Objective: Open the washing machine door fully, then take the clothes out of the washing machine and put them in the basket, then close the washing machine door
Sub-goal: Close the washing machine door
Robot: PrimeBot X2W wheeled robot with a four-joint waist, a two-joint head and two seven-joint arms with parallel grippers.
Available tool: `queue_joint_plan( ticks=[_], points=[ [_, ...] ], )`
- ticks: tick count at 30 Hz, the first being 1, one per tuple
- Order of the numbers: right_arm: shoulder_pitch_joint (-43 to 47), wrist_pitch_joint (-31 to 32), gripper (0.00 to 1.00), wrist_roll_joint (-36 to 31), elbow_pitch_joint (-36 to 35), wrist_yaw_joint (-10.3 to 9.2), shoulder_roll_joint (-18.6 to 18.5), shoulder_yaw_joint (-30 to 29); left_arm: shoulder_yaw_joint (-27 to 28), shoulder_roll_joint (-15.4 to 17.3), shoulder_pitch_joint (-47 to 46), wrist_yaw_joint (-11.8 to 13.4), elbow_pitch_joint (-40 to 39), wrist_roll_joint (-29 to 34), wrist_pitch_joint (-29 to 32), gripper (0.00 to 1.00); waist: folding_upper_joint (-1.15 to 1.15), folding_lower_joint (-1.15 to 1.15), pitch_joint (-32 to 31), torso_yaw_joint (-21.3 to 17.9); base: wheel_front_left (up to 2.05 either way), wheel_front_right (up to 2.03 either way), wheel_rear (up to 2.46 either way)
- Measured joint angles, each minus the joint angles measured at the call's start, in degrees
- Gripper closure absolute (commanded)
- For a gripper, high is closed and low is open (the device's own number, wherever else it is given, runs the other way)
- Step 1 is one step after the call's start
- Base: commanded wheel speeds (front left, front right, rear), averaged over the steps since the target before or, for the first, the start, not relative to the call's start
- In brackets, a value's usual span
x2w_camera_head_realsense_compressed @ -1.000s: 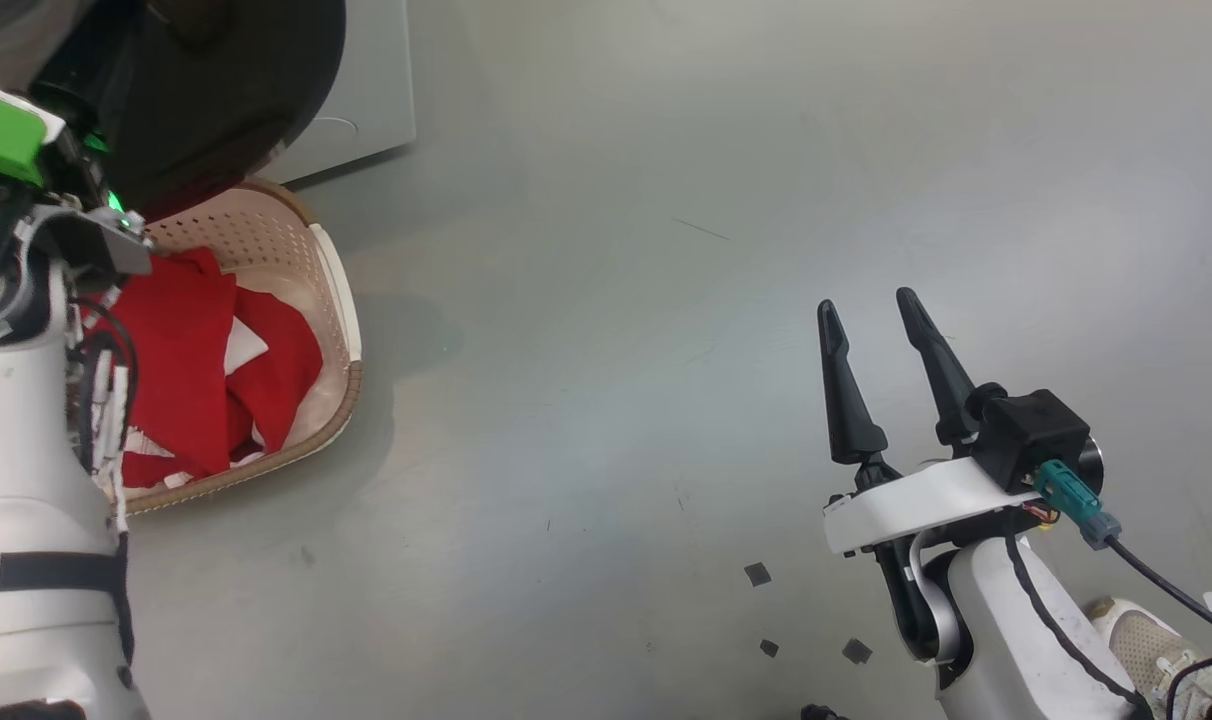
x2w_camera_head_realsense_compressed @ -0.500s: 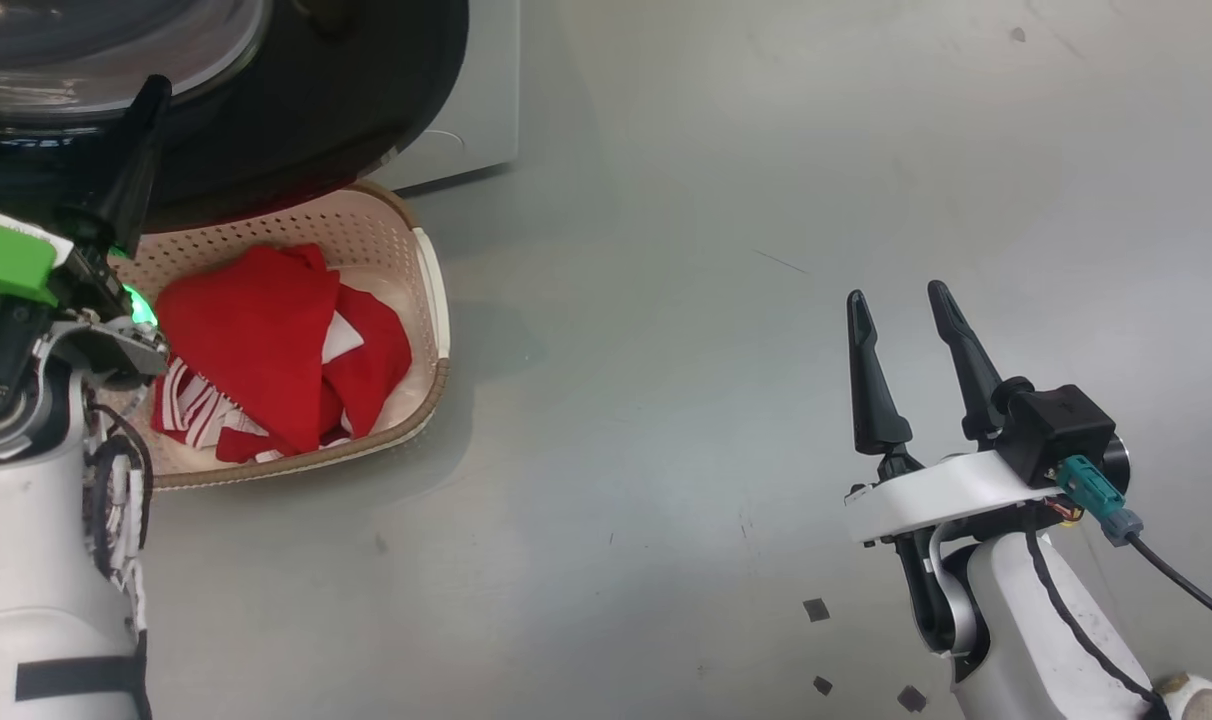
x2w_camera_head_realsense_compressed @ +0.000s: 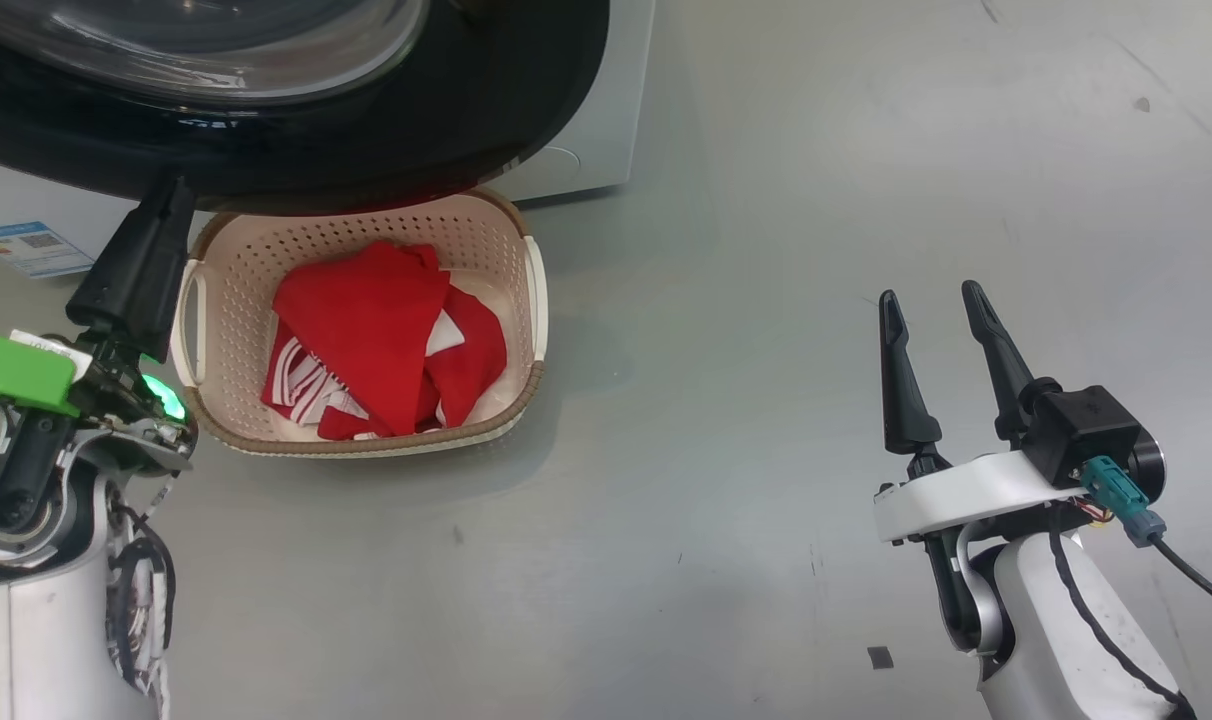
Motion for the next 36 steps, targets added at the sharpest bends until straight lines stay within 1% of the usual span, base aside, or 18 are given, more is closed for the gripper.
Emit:
queue_joint_plan(
  ticks=[1, 2, 3, 8, 14, 16, 19, 24, 27, 28, 30, 31, 36],
  points=[
    [0.0, 0.0, 0.0, 0.0, 0.0, 0.0, 0.0, 0.0, 0.0, 0.0, 0.0, 0.0, 0.0, 0.0, 0.0, 0.33, 0.0, 0.0, 0.0, 0.0, 0.0, 0.0, 0.0],
    [0.0, 0.0, 0.0, -0.1, 0.1, 0.0, 0.0, 0.0, 0.1, 0.0, 0.7, 0.0, -0.6, -0.2, 0.0, 0.09, 0.0, 0.0, -0.3, 0.4, 0.0, 0.0, 0.0],
    [0.1, 0.0, 0.0, -0.1, 0.2, 0.0, 0.0, 0.0, 0.2, -0.1, 1.5, 0.0, -1.3, -0.2, -0.1, 0.0, 0.0, 0.0, -0.6, 0.8, 0.0, 0.0, 0.0],
    [1.5, 0.0, 0.0, -0.2, 1.1, 0.0, 0.0, 0.1, 1.3, -0.2, 5.6, 0.0, -3.8, 0.5, -2.1, 0.0, 0.0, 0.0, -2.6, 2.2, 0.0, 0.0, 0.0],
    [2.8, 0.0, 0.0, -0.2, 1.6, 0.0, -0.6, -0.4, 1.5, 0.1, 10.7, 0.0, -5.8, 8.6, -6.6, 0.0, 0.0, 0.0, -5.0, 3.7, 0.0, 0.0, 0.0],
    [3.3, 0.0, 0.0, -0.3, 2.0, 0.0, -0.8, -0.6, 1.0, 1.0, 12.2, 0.0, -7.1, 12.2, -8.0, 0.0, 0.0, 0.0, -5.9, 4.1, 0.0, 0.0, 0.0],
    [3.9, 0.0, 0.0, -0.3, 2.3, 0.0, -0.9, -0.7, -0.5, 3.3, 14.2, 0.0, -9.3, 18.8, -10.7, 0.0, 0.0, 0.0, -7.2, 4.7, 0.0, 0.0, 0.0],
    [5.0, 0.0, 0.0, -0.3, 2.8, 0.0, -1.0, -0.7, -4.4, 7.7, 17.8, 0.0, -12.2, 31.6, -15.9, 0.0, 0.0, 0.0, -9.6, 5.4, 0.0, 0.0, 0.0],
    [5.8, 0.0, 0.0, -0.3, 3.0, 0.0, -1.2, -0.7, -7.2, 10.4, 20.6, 0.0, -12.8, 40.4, -19.1, 0.0, 0.0, 0.0, -11.1, 5.7, 0.0, 0.0, 0.0],
    [6.1, 0.0, 0.0, -0.3, 3.1, 0.0, -1.3, -0.7, -7.8, 11.0, 21.6, 0.0, -12.8, 42.4, -20.1, 0.0, 0.0, 0.0, -11.6, 5.8, 0.0, 0.0, 0.0],
    [6.4, 0.0, 0.0, -0.3, 3.0, 0.0, -1.4, -0.7, -8.8, 11.5, 23.4, 0.0, -12.9, 45.6, -22.1, 0.0, 0.0, 0.0, -12.5, 5.9, 0.0, 0.0, 0.0],
    [6.9, 0.0, 0.0, -0.3, 3.1, 0.0, -1.6, -0.7, -9.7, 11.6, 24.7, 0.0, -12.9, 49.1, -24.2, 0.0, 0.0, 0.0, -13.4, 6.0, 0.0, 0.0, 0.0],
    [8.1, 0.0, 0.0, -0.3, 3.0, -0.01, -1.9, -0.8, -11.5, 12.0, 27.3, -0.1, -12.6, 56.4, -28.4, 0.0, 0.0, 0.0, -15.2, 6.1, 0.0, 0.0, 0.0]
  ],
)
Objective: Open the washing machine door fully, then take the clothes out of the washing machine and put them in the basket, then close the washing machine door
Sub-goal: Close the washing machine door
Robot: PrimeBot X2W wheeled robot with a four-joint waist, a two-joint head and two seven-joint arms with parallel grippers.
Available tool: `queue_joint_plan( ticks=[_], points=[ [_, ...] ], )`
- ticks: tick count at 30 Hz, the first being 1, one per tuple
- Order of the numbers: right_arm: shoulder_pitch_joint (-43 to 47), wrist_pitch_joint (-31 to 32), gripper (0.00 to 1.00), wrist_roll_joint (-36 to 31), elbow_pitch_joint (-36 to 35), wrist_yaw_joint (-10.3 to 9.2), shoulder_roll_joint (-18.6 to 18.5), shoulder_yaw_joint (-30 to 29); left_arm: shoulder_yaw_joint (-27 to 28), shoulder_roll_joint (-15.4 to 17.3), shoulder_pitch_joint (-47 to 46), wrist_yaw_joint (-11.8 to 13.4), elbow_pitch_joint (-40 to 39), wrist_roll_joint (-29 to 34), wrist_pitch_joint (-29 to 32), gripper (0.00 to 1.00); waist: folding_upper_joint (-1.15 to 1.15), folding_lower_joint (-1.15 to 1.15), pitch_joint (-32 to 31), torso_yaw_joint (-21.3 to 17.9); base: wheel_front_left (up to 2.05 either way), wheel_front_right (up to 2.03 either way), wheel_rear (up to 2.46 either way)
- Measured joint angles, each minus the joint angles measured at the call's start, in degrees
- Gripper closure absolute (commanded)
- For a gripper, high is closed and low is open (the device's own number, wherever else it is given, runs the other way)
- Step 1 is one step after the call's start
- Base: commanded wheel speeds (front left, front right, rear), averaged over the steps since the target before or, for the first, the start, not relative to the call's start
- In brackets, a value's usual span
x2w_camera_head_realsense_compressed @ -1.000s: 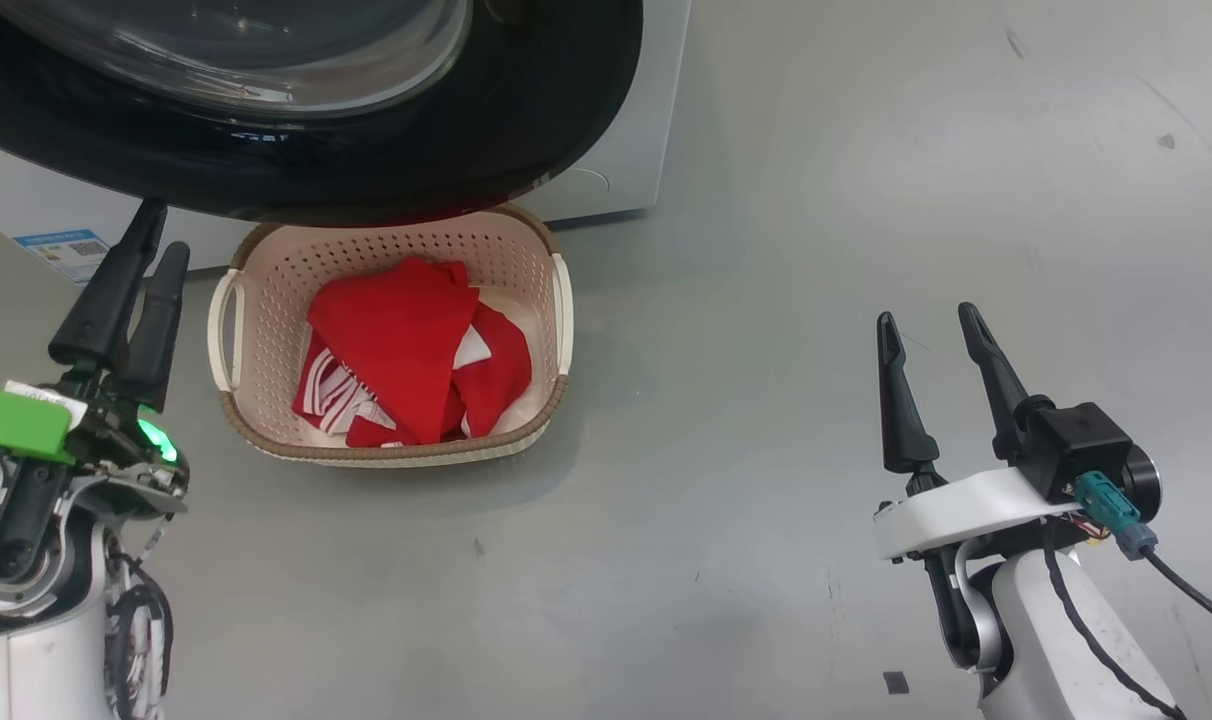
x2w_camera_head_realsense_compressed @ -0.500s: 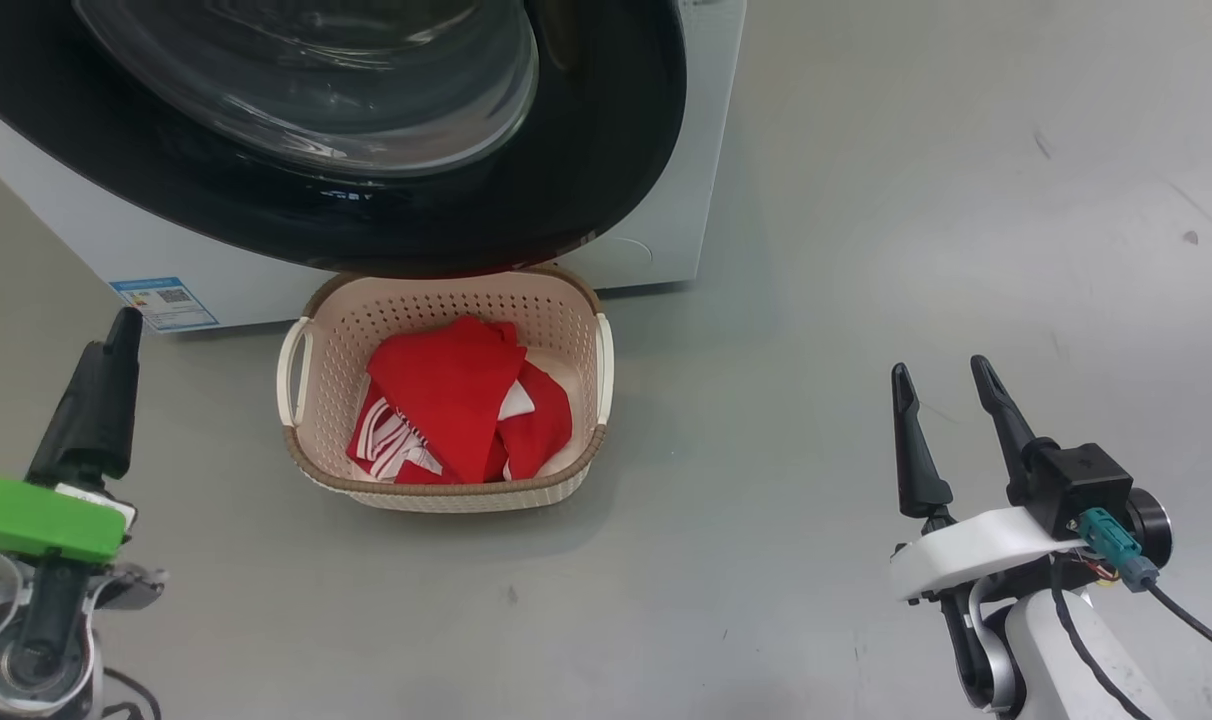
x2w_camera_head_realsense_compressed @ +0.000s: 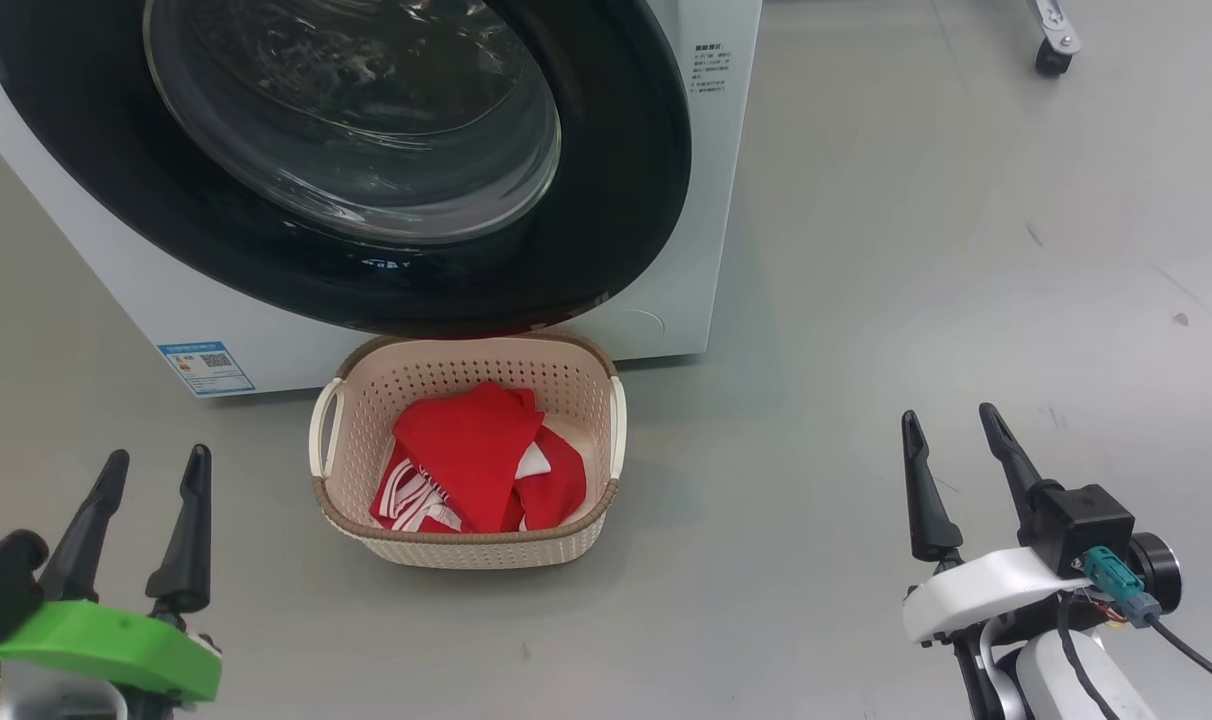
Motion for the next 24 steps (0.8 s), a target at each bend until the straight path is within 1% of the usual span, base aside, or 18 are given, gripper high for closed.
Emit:
queue_joint_plan(
  ticks=[3, 6, 8, 9, 11, 18, 24],
  points=[
    [0.7, 0.0, 0.0, 0.0, 0.0, 0.0, -0.1, 0.0, -0.8, 0.2, 1.4, 0.2, 0.2, 3.9, -1.8, 0.0, 0.0, 0.0, -0.9, 0.1, 0.0, 0.0, 0.0],
    [1.3, 0.1, 0.0, 0.0, -0.2, -0.04, -0.2, 0.0, -1.9, 0.9, 3.0, 1.6, 0.6, 7.8, -3.2, 0.0, 0.0, 0.0, -1.5, 0.1, 0.0, 0.0, 0.0],
    [1.4, 0.1, 0.0, 0.0, -0.3, -0.41, -0.3, 0.0, -2.3, 1.0, 3.8, 2.6, 1.1, 9.5, -4.1, 0.0, 0.0, 0.0, -1.7, 0.1, 0.0, 0.0, 0.0],
    [1.5, 0.1, 0.0, 0.0, -0.3, -0.41, -0.3, 0.0, -2.5, 0.9, 4.1, 2.7, 1.4, 10.0, -4.5, 0.0, 0.0, 0.0, -1.7, 0.0, 0.0, 0.0, 0.0],
    [2.1, 0.3, 0.0, 0.0, -0.3, -0.42, -0.3, 0.0, -2.9, 0.8, 4.5, 3.6, 1.8, 10.9, -5.4, 0.0, 0.0, 0.0, -1.9, -0.1, 0.0, 0.0, 0.0],
    [3.5, 0.3, 0.0, 0.0, -0.4, -0.42, -0.4, 0.0, -4.1, -0.8, 5.7, 5.2, 2.8, 11.9, -7.4, 0.0, 0.0, 0.0, -2.7, -0.4, 0.0, 0.0, 0.0],
    [4.0, 0.8, 0.0, 0.0, -0.9, -0.49, -0.5, -0.1, -4.8, -1.7, 6.5, 5.8, 3.0, 12.1, -8.2, 0.0, 0.0, 0.0, -3.6, -0.7, 0.0, 0.0, 0.0]
  ],
)
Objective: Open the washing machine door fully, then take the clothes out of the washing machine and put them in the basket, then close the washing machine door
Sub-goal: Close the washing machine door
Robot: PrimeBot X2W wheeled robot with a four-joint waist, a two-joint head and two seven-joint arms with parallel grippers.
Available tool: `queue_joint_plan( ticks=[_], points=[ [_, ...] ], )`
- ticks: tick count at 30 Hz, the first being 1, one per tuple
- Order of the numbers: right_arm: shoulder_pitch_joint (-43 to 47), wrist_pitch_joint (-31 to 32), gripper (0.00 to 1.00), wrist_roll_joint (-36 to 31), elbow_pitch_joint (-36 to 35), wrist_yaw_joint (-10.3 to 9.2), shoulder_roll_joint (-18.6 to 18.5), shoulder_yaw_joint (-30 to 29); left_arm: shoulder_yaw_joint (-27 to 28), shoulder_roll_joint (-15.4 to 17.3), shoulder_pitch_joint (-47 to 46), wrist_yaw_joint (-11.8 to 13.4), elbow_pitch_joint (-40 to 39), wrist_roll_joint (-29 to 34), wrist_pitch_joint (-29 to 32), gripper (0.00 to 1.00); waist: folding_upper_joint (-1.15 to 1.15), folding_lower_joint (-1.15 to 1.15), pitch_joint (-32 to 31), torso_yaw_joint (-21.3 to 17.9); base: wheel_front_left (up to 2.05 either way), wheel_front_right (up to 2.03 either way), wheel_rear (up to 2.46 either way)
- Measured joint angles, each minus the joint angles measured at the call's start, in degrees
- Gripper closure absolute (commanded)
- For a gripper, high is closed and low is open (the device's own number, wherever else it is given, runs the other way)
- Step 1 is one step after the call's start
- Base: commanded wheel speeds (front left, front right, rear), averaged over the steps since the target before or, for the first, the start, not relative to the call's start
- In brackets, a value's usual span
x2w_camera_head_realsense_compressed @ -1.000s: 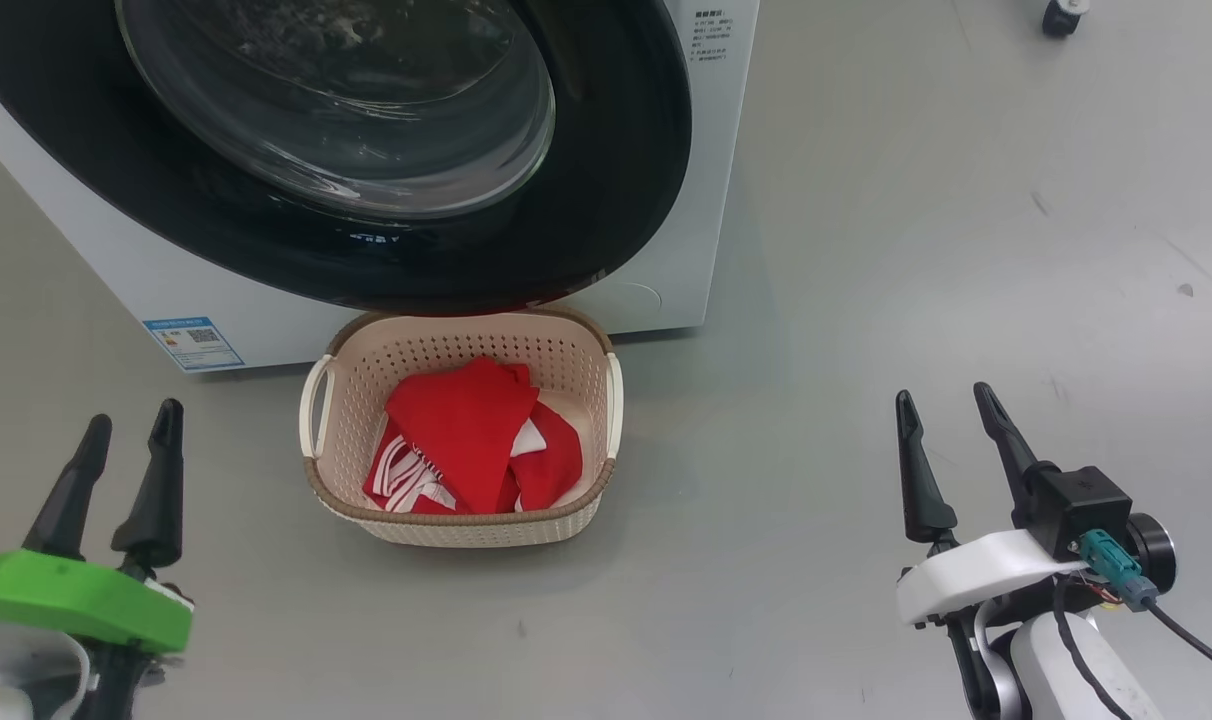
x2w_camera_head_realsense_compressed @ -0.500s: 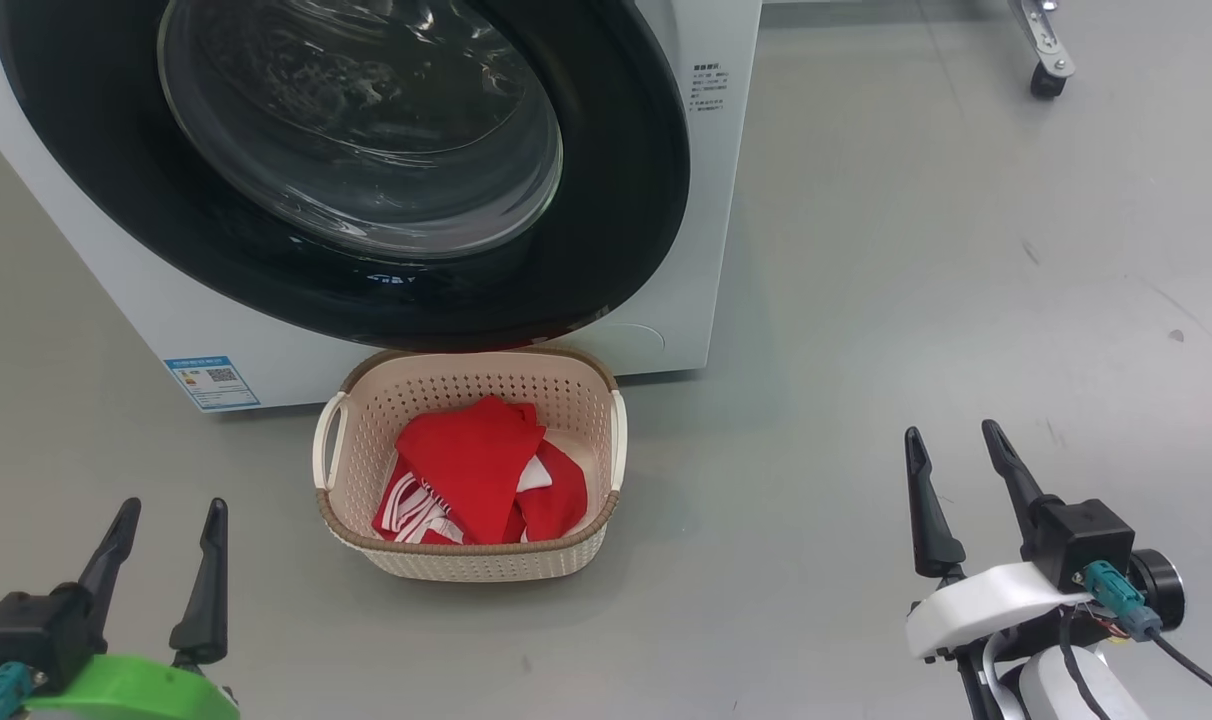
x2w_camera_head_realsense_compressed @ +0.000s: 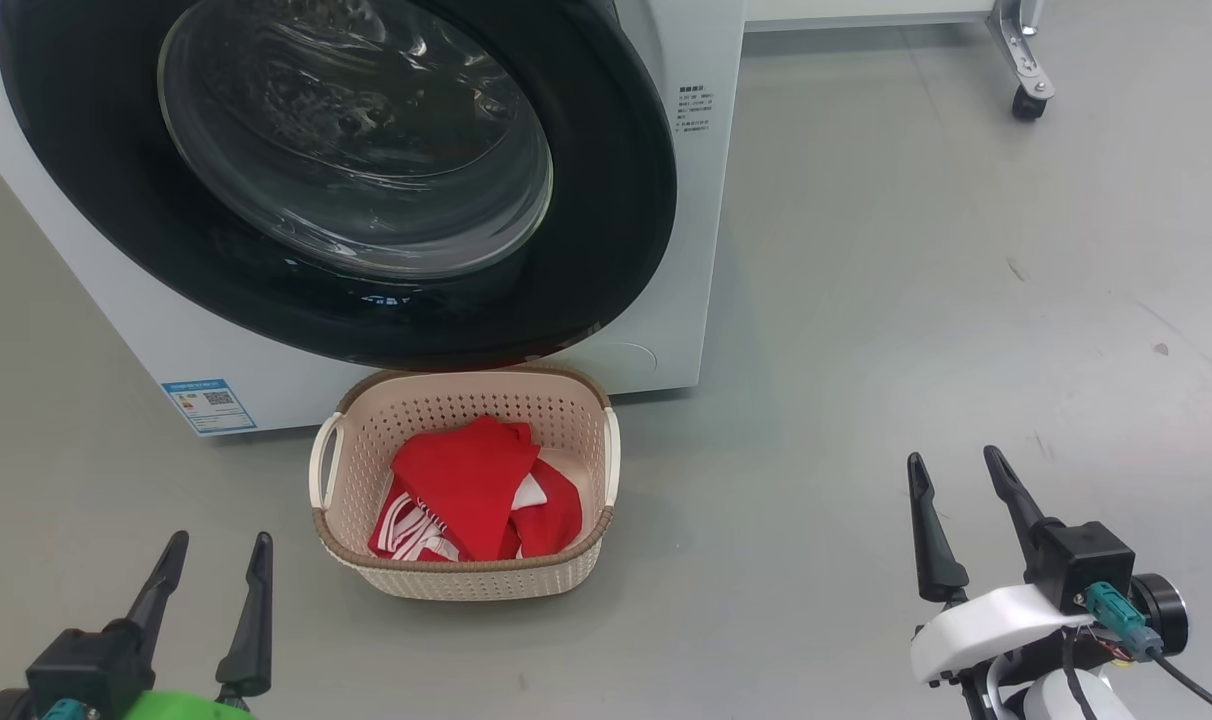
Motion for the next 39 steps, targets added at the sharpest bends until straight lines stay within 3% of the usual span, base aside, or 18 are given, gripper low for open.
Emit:
queue_joint_plan(
  ticks=[31, 33, 34, 35, 39],
  points=[
    [1.8, 1.8, 0.0, 0.0, -2.1, -0.35, -0.2, -0.1, -1.2, -1.5, 0.8, 2.1, 0.3, 0.9, -1.0, 0.0, 0.0, 0.0, -1.3, 0.5, 0.0, 0.0, 0.0],
    [1.8, 2.0, 0.56, 0.0, -2.1, -0.35, -0.2, -0.1, -1.2, -1.5, 0.8, 2.2, 0.3, 0.9, -1.0, 0.0, 0.0, 0.0, -1.3, 0.5, 0.0, 0.0, 0.0],
    [1.9, 2.0, 0.73, 0.0, -2.1, -0.35, -0.2, -0.1, -1.3, -1.5, 0.8, 2.4, 0.3, 0.9, -1.0, 0.0, 0.0, 0.0, -1.3, 0.5, 0.0, 0.0, 0.0],
    [1.9, 2.0, 1.0, 0.0, -2.2, -0.35, -0.2, -0.1, -1.2, -1.6, 0.8, 2.4, 0.3, 0.9, -1.0, 0.0, 0.0, 0.0, -1.4, 0.5, 0.0, 0.0, 0.0],
    [1.9, 2.5, 1.0, 0.0, -2.4, -0.34, -0.2, -0.1, -1.2, -1.9, 0.8, 2.6, 0.2, 0.9, -1.0, 0.0, 0.0, 0.0, -1.4, 0.6, 0.0, 0.0, 0.0]
  ],
)
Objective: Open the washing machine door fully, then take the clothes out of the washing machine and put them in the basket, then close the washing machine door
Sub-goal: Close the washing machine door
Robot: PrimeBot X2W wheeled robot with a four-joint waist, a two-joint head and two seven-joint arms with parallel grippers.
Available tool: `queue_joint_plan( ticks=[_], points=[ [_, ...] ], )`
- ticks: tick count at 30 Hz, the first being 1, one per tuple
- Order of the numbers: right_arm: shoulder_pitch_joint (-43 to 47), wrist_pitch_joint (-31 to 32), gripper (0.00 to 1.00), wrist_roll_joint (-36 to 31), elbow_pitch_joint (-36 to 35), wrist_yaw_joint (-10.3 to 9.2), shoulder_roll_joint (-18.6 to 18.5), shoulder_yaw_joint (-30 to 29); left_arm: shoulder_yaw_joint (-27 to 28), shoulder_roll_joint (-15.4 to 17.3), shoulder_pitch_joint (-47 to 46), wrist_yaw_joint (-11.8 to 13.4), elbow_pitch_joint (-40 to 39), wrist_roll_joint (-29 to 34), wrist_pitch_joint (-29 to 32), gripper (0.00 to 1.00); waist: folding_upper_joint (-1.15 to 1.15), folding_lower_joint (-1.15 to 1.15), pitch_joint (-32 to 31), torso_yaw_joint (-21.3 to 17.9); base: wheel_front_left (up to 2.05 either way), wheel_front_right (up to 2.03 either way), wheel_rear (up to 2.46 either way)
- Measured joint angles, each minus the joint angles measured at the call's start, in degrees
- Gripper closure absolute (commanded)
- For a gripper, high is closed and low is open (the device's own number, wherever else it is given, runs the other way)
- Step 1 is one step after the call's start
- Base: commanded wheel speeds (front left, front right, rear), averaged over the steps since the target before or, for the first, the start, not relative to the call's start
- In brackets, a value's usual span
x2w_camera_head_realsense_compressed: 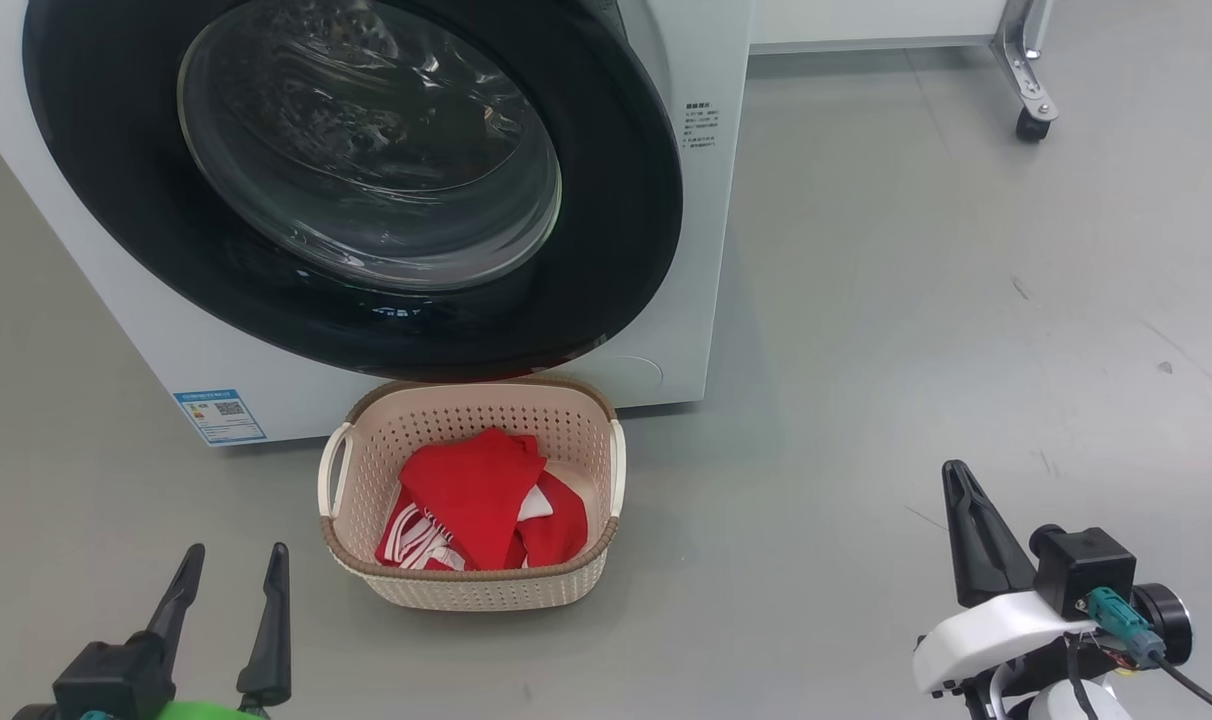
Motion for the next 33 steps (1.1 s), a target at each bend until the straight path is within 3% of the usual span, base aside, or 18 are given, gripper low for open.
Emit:
queue_joint_plan(
  ticks=[16, 33],
  points=[
    [-1.6, 2.1, 1.0, -0.3, -1.3, 1.04, -2.3, 0.5, -1.5, -0.6, -0.1, 0.1, -0.9, 0.6, 0.0, 0.0, 0.0, 0.0, 1.2, 1.7, 0.0, 0.0, 0.0],
    [-17.4, 5.7, 1.0, -1.6, 0.8, 6.58, -2.5, 4.9, -4.1, -1.4, -5.2, -0.8, -3.7, 1.9, -0.1, 0.0, 0.0, 0.0, 7.1, 5.6, 0.0, 0.0, 0.0]
  ],
)
